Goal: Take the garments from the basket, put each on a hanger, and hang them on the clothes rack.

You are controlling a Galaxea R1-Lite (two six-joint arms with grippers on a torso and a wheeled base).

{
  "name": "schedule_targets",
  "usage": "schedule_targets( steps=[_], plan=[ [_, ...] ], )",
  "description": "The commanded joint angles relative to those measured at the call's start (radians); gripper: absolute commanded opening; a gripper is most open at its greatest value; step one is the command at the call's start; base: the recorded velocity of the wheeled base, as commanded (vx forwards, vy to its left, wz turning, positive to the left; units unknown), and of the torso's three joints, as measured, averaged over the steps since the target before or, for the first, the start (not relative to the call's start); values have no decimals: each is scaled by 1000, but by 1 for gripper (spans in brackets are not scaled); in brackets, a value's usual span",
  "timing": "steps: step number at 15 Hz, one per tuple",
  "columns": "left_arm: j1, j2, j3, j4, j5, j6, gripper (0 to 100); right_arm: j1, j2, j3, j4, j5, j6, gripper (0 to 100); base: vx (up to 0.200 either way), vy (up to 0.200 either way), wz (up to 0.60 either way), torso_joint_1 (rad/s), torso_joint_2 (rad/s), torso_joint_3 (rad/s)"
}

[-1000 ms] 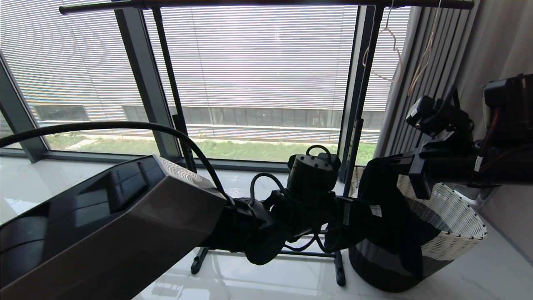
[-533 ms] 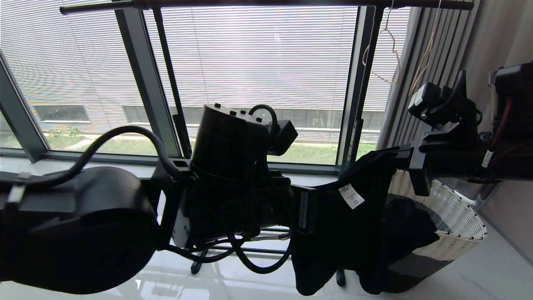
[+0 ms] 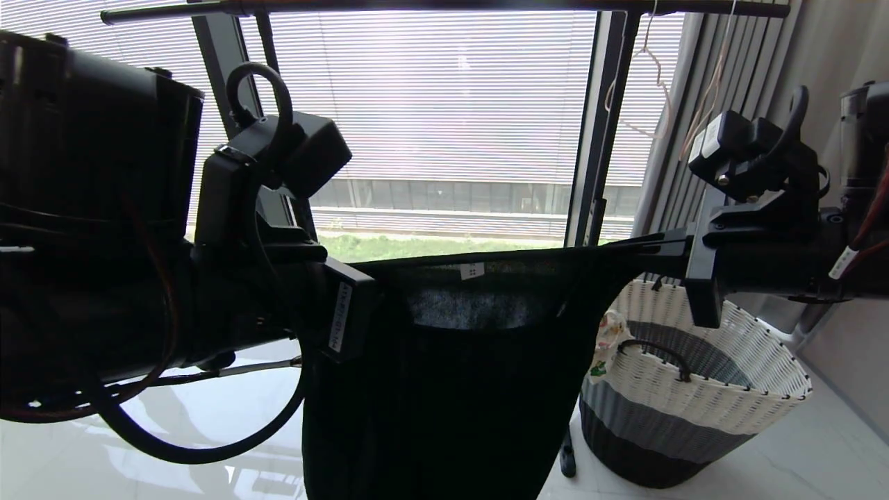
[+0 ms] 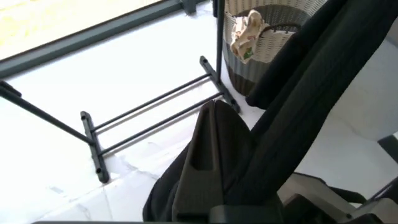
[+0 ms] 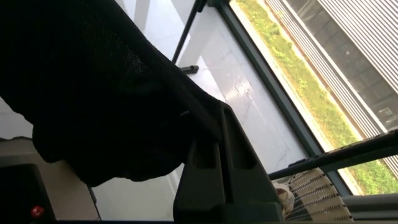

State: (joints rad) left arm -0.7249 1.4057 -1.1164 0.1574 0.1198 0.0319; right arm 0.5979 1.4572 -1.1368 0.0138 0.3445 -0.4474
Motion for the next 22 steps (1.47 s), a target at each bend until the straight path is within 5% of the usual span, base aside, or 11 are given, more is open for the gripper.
schedule_targets(
  steps=[1,19,22],
  plan=[
    [44,-39,-5,1,-22,36,0,0,-12,3,0,-5,0,0,0,0,0,0,0,0],
    [48,-79,-28,-1,-120,166,0,-10,-72,23,-5,-47,3,0,0,0,0,0,0,0],
    [48,-70,-30,-7,-173,166,0,-10,-77,20,-15,-48,79,0,0,0,0,0,0,0]
  ],
)
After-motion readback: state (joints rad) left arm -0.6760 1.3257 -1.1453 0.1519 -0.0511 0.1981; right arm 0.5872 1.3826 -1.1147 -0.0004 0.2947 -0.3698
